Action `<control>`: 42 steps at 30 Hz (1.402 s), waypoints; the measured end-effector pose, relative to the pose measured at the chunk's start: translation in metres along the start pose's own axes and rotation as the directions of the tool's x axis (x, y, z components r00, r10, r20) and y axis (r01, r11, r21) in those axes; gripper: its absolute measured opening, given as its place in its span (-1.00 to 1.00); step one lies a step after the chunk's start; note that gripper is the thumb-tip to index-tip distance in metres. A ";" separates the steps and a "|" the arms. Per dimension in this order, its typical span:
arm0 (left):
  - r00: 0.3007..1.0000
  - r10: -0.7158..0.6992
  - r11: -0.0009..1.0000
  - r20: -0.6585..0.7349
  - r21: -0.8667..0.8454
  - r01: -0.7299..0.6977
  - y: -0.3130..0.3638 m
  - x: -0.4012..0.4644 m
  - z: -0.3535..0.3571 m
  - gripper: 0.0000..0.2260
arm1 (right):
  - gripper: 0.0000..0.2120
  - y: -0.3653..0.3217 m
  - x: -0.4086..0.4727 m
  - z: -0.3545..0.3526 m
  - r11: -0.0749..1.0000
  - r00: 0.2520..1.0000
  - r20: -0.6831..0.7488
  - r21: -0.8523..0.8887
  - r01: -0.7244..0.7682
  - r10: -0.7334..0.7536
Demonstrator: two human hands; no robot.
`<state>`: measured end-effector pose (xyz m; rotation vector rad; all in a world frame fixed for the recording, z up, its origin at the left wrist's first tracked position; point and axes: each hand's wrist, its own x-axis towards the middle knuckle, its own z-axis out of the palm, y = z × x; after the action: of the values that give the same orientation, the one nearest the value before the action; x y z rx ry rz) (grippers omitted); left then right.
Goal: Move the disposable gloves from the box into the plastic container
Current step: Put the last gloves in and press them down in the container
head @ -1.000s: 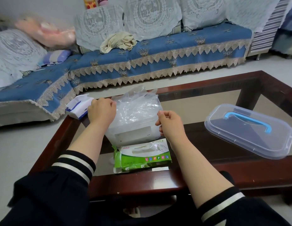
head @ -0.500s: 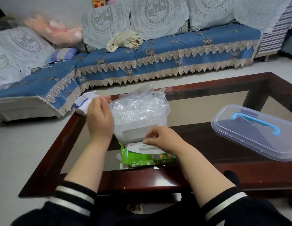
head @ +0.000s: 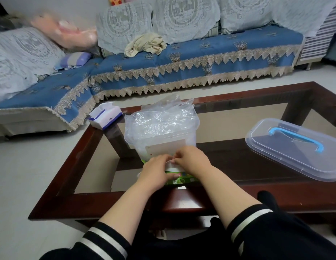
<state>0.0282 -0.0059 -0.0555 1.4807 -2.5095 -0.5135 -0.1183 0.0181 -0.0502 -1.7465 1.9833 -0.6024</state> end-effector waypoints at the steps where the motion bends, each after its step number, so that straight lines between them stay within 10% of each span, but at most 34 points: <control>1: 1.000 -0.005 1.000 -0.007 0.018 0.005 0.001 0.000 0.001 -0.53 | -0.81 0.001 0.000 0.000 1.000 1.000 -0.005 -0.001 -0.002 0.002; 8: 0.998 -0.064 0.998 0.009 -0.002 0.064 -0.001 0.007 0.006 -0.57 | -0.74 -0.008 -0.004 -0.012 0.977 0.994 -0.107 0.211 0.027 -0.005; 15: 0.992 -0.044 0.966 0.118 -0.249 0.073 -0.012 0.008 -0.012 -0.70 | -0.76 -0.020 -0.026 -0.056 0.566 0.891 -0.445 0.759 0.321 0.091; 18: 0.997 -0.080 0.736 -0.024 -0.676 0.043 0.002 -0.003 -0.042 -0.90 | -0.72 -0.017 -0.026 -0.058 0.541 0.897 -0.425 0.786 0.299 0.122; 21: 0.988 -0.052 0.435 -0.145 -0.894 -0.109 0.008 -0.009 -0.071 -0.55 | -0.69 -0.018 -0.024 -0.056 0.557 0.899 -0.412 0.786 0.268 0.149; 27: 0.956 0.283 0.845 -0.074 -0.453 -0.285 0.041 -0.011 -0.090 -0.05 | -0.70 -0.015 -0.018 -0.055 0.593 0.886 -0.415 0.774 0.222 0.210; 32: 0.882 0.411 0.887 -0.229 -0.124 -0.446 0.062 0.004 -0.075 -0.52 | -0.59 -0.010 -0.016 -0.055 0.603 0.877 -0.410 0.775 0.190 0.250; 35: 0.887 0.294 0.875 -0.355 -0.274 -0.400 0.073 0.018 -0.084 -0.95 | -0.58 -0.007 -0.014 -0.057 0.596 0.876 -0.396 0.785 0.168 0.275; 42: 0.916 -0.159 0.838 -0.368 -0.542 -0.072 0.061 0.077 -0.140 -0.91 | -0.80 0.007 -0.013 -0.068 0.531 0.812 -0.413 0.833 0.154 0.413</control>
<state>-0.0136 -0.0742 0.0955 1.2573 -1.8051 -0.7674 -0.1616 0.0344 0.0015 -0.7910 1.6007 -1.8489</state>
